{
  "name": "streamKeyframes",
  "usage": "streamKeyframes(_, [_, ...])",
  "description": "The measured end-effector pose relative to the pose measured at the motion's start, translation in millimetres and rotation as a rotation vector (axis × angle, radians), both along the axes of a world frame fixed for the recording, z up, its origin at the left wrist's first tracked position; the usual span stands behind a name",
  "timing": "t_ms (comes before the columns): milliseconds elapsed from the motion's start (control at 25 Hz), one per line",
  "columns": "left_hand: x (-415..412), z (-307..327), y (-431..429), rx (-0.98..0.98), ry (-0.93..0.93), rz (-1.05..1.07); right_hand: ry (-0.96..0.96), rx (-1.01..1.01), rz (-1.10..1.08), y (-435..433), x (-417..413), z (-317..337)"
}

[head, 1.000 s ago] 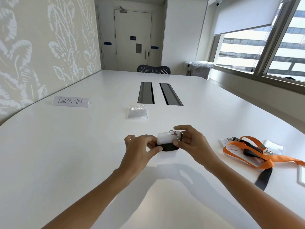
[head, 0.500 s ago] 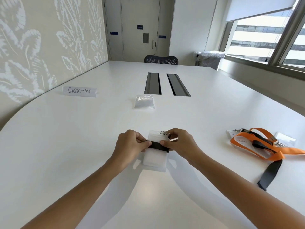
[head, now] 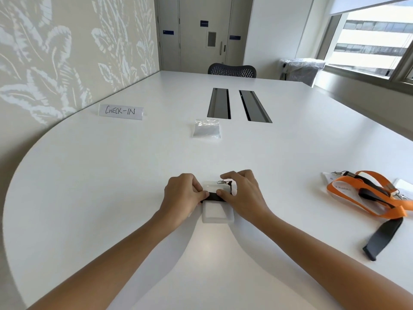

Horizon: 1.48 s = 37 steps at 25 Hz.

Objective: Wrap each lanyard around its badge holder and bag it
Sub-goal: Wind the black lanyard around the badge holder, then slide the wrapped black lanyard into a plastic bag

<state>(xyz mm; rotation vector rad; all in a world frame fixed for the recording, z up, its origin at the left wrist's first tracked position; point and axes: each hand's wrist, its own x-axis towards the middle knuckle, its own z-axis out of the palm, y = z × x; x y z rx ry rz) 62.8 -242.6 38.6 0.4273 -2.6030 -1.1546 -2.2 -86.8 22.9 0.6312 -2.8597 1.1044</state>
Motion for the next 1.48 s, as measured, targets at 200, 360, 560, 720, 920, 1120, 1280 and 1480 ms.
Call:
streamKeyframes(200, [0.6, 1.0, -2.9, 0.022, 0.013, -0.001, 0.477, 0.035, 0.135, 5.1, 14.4, -3.0])
streamKeyframes(360, [0.1, -0.2, -2.7, 0.033, 0.032, 0.000, 0.621, 0.065, 0.338, 13.4, 20.7, -9.3])
streamKeyframes(560, [-1.7, -2.1, -6.2, 0.088, 0.107, 0.023, 0.592, 0.009, 0.364, 14.3, 16.4, -4.0])
streamKeyframes(720, [0.6, -5.6, -20.9, 0.050, 0.175, 0.081, 0.588, -0.088, 0.284, 15.4, 1.9, 8.7])
streamKeyframes(920, [-12.4, -14.3, -52.7, -0.180, 0.233, 0.073, 0.611, -0.185, 0.237, 4.9, -33.6, 29.3])
streamKeyframes(1120, [-46.7, -18.9, -96.0, -0.365, -0.096, 0.021, 0.561, -0.198, 0.166, -29.3, -72.4, 39.2])
streamKeyframes(1280, [-65.9, -37.2, -112.4, -0.556, -0.221, -0.043, 0.576, -0.129, 0.113, -66.8, -116.0, 49.2])
streamKeyframes(1480, [-71.0, -48.4, -116.8, -0.651, -0.149, -0.026, 0.541, 0.049, -0.003, -112.5, -179.6, 57.2])
